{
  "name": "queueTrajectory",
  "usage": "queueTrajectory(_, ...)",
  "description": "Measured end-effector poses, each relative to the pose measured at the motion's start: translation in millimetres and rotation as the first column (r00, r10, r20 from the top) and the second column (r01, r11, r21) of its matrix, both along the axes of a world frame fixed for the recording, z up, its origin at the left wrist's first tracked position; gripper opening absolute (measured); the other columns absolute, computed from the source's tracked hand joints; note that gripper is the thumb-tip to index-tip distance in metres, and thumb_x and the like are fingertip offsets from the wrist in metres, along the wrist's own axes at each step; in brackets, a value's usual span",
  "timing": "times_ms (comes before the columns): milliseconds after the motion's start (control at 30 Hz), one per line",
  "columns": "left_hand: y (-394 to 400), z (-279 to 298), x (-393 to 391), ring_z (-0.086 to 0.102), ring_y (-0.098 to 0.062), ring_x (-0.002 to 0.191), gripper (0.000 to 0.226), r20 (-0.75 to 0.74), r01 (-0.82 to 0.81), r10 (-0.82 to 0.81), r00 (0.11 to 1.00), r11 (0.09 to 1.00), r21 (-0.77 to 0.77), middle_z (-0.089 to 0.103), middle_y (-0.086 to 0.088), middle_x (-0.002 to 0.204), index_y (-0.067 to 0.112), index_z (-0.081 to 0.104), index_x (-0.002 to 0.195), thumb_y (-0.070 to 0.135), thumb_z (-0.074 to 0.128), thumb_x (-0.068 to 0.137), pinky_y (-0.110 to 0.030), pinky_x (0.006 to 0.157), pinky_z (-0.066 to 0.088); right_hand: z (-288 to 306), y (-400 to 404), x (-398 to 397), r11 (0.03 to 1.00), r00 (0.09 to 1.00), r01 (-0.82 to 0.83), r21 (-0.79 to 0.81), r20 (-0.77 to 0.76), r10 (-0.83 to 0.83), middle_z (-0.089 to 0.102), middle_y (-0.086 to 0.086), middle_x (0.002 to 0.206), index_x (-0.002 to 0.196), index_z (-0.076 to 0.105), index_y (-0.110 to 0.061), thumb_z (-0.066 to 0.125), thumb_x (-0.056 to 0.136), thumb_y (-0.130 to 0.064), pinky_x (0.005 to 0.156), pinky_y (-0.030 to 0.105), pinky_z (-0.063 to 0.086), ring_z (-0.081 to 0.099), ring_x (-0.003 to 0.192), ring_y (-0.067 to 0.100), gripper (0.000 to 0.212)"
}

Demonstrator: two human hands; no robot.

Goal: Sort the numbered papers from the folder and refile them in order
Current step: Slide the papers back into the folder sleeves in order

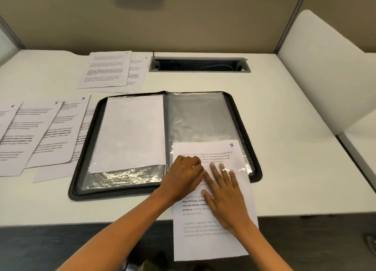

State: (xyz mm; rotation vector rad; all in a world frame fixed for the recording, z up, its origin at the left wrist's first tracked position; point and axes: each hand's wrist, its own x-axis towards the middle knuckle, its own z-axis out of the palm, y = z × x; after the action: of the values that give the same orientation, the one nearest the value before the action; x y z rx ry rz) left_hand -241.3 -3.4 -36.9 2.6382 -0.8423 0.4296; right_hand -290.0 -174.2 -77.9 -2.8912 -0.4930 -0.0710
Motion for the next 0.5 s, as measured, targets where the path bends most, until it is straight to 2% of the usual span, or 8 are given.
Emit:
queueTrajectory(167, -1.1, -1.6, 0.6, 0.058, -0.019, 0.069, 0.026, 0.005, 0.019, -0.019, 1.0, 1.0, -0.014, 0.064, -0.003, 0.082, 0.01, 0.067, 0.084, 0.024, 0.045, 0.089, -0.031, 0.065, 0.048, 5.4, 7.5, 36.5, 1.0, 0.994, 0.008, -0.024, -0.106, -0.011, 0.018, 0.004, 0.157, 0.151, 0.02, -0.024, 0.004, 0.1, -0.055, 0.113, 0.048, 0.007, 0.012, 0.146, 0.028, 0.062)
queueTrajectory(300, 0.2, -1.7, 3.2, 0.059, -0.02, 0.071, 0.03, 0.001, -0.003, 0.003, 1.0, 1.0, -0.005, 0.064, -0.003, 0.084, 0.01, 0.067, 0.082, 0.025, 0.043, 0.09, -0.034, 0.065, 0.049, 7.3, 9.2, 52.1, 0.999, 0.993, -0.019, 0.035, -0.114, 0.023, 0.0, -0.001, 0.158, 0.15, 0.007, -0.026, -0.012, 0.089, -0.066, 0.118, 0.046, -0.004, -0.003, 0.147, 0.024, 0.076)
queueTrajectory(333, 0.7, -1.4, 3.3, 0.06, -0.02, 0.072, 0.031, -0.002, -0.011, 0.011, 1.0, 1.0, -0.005, 0.064, -0.003, 0.085, 0.01, 0.067, 0.083, 0.026, 0.042, 0.091, -0.034, 0.066, 0.049, 8.6, 9.1, 49.2, 0.998, 0.994, -0.001, 0.07, -0.112, 0.009, 0.004, 0.001, 0.158, 0.151, 0.013, -0.023, -0.01, 0.089, -0.067, 0.119, 0.046, 0.0, 0.0, 0.147, 0.024, 0.079)
queueTrajectory(433, 0.8, 0.9, 2.8, 0.06, -0.019, 0.073, 0.031, -0.001, -0.021, 0.021, 1.0, 1.0, -0.008, 0.064, -0.002, 0.088, 0.011, 0.067, 0.083, 0.027, 0.042, 0.091, -0.033, 0.067, 0.049, 16.5, 6.1, 21.1, 0.989, 0.998, 0.055, 0.136, 0.004, -0.056, 0.043, 0.011, 0.146, 0.137, 0.049, -0.013, 0.013, 0.099, -0.054, 0.112, 0.047, 0.03, 0.035, 0.138, 0.028, 0.067)
queueTrajectory(500, 0.8, 2.2, 2.5, 0.06, -0.018, 0.073, 0.03, 0.0, -0.018, 0.018, 1.0, 1.0, -0.013, 0.064, -0.002, 0.088, 0.011, 0.067, 0.084, 0.028, 0.042, 0.09, -0.032, 0.067, 0.049, 15.1, 5.3, 2.0, 0.994, 0.997, 0.052, 0.101, 0.049, -0.057, 0.05, 0.01, 0.14, 0.132, 0.053, -0.014, 0.017, 0.101, -0.049, 0.113, 0.044, 0.031, 0.042, 0.133, 0.026, 0.059)
